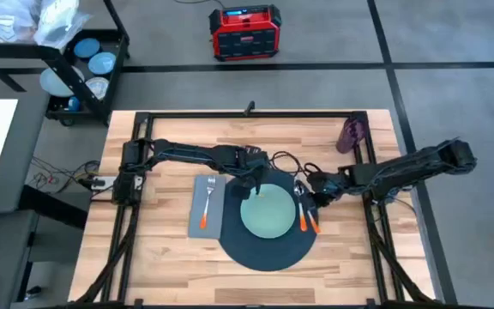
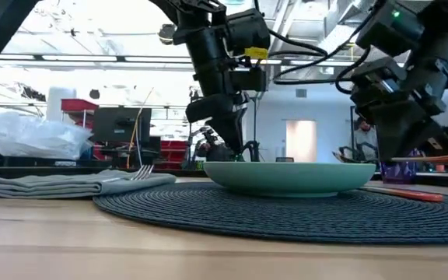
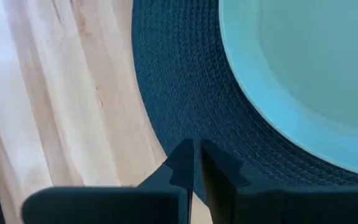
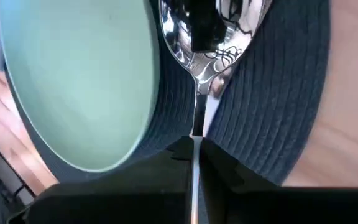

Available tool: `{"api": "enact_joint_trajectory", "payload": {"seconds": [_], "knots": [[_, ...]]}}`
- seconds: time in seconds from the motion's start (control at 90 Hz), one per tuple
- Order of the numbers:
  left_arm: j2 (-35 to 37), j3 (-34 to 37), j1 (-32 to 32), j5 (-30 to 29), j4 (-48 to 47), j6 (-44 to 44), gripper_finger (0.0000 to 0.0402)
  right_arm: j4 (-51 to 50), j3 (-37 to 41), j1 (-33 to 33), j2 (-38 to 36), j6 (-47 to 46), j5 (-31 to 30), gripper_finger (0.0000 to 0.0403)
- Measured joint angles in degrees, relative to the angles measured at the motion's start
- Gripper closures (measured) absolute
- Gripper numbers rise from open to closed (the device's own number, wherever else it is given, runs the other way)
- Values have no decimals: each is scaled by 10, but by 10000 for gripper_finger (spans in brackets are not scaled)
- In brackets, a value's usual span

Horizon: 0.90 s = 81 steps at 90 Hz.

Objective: Set table place
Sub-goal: Put the orange spoon on the blue placemat

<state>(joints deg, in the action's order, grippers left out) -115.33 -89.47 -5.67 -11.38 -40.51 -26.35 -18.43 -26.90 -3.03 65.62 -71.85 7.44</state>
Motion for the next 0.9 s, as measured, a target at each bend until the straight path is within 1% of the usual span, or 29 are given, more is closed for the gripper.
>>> {"api": "enact_joint_trajectory", "payload": {"seconds": [0.222,0.344,0.578,0.711,0.9], "knots": [[0,0,0,2,10,-4,391,-76,0,23,-5,15,-3,403],[0,0,0,7,13,-10,391,-61,-1,22,-5,18,-2,403],[0,0,0,7,23,-7,391,-103,-1,21,-1,18,-3,403],[0,0,0,7,26,-6,391,-79,-1,21,1,18,-2,403],[0,0,0,7,26,-2,391,-84,-1,21,13,15,-1,403]]}}
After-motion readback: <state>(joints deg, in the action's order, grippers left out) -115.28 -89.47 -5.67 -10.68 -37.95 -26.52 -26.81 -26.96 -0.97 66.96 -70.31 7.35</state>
